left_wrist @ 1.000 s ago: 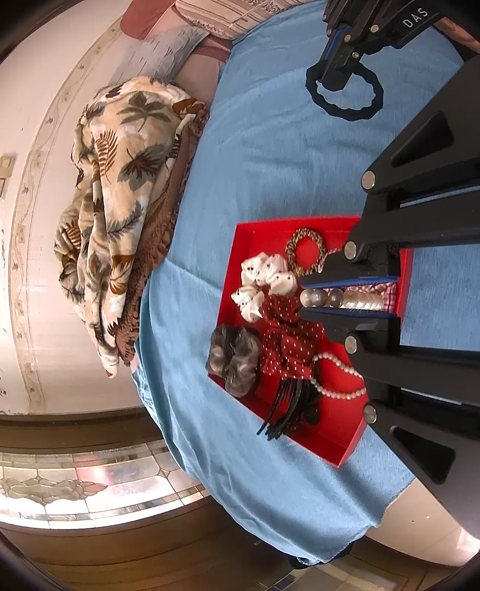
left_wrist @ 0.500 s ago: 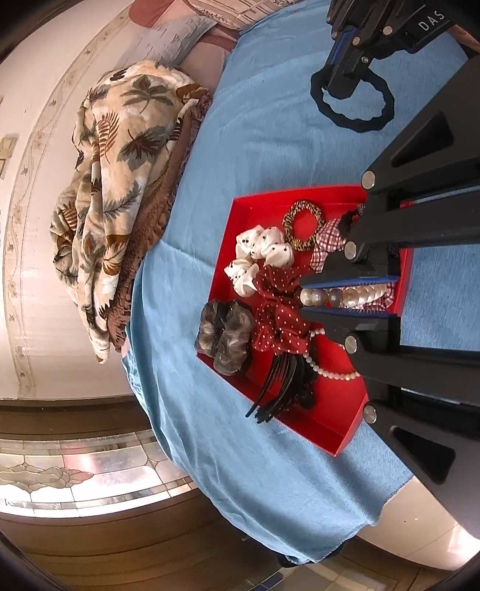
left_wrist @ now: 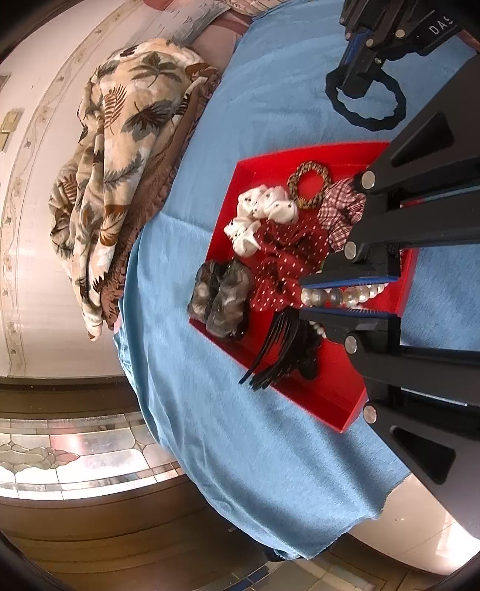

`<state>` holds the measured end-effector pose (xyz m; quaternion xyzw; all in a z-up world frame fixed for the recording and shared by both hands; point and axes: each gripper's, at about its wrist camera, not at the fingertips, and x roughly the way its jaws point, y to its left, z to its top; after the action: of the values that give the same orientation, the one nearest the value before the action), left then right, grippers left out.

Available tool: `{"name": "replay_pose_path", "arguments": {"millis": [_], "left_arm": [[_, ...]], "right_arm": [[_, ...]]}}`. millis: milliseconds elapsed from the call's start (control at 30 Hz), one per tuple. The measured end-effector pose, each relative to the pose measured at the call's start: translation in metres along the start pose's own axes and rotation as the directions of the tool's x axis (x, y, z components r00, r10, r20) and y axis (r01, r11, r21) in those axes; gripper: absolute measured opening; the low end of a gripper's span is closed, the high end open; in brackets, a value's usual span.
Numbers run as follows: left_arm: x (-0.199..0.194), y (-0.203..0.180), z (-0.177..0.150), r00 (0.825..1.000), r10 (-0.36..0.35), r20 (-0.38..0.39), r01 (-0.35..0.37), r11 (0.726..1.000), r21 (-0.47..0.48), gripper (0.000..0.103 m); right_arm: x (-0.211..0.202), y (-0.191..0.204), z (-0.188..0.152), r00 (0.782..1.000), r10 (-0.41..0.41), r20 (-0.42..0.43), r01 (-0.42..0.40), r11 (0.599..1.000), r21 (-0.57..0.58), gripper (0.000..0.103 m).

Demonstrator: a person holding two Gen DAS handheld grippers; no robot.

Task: Organize jewelry
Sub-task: 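Lower the pearl bracelet and black hair tie into the tray, opening both grippers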

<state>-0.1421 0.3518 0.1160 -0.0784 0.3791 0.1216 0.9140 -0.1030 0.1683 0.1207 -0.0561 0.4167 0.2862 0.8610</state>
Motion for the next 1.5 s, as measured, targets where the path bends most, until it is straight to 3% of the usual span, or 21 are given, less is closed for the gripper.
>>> {"name": "replay_pose_path", "arguments": {"millis": [200, 400, 600, 1067, 1500], "left_arm": [[0.008, 0.011, 0.005, 1.0, 0.002, 0.008, -0.001, 1.0, -0.026, 0.009], [0.018, 0.036, 0.016, 0.998, -0.061, -0.007, 0.06, 0.991, -0.117, 0.009], [0.019, 0.047, 0.027, 0.995, -0.093, 0.021, 0.096, 0.985, -0.147, 0.009], [0.047, 0.039, 0.016, 0.996, 0.084, -0.004, -0.084, 0.996, -0.033, 0.01], [0.057, 0.032, 0.013, 0.995, 0.094, -0.025, -0.094, 0.995, -0.011, 0.011]], "right_arm": [[0.013, 0.006, 0.006, 1.0, 0.009, -0.01, -0.009, 1.0, -0.006, 0.01], [0.022, 0.01, 0.017, 1.0, 0.025, -0.002, -0.025, 1.0, -0.006, 0.01], [0.04, 0.015, 0.029, 0.999, 0.037, -0.013, -0.037, 0.999, 0.008, 0.01], [0.097, 0.016, 0.028, 0.995, -0.025, -0.094, 0.024, 1.0, -0.005, 0.01], [0.112, 0.013, 0.023, 0.993, -0.036, -0.114, 0.035, 0.999, -0.006, 0.01]]}}
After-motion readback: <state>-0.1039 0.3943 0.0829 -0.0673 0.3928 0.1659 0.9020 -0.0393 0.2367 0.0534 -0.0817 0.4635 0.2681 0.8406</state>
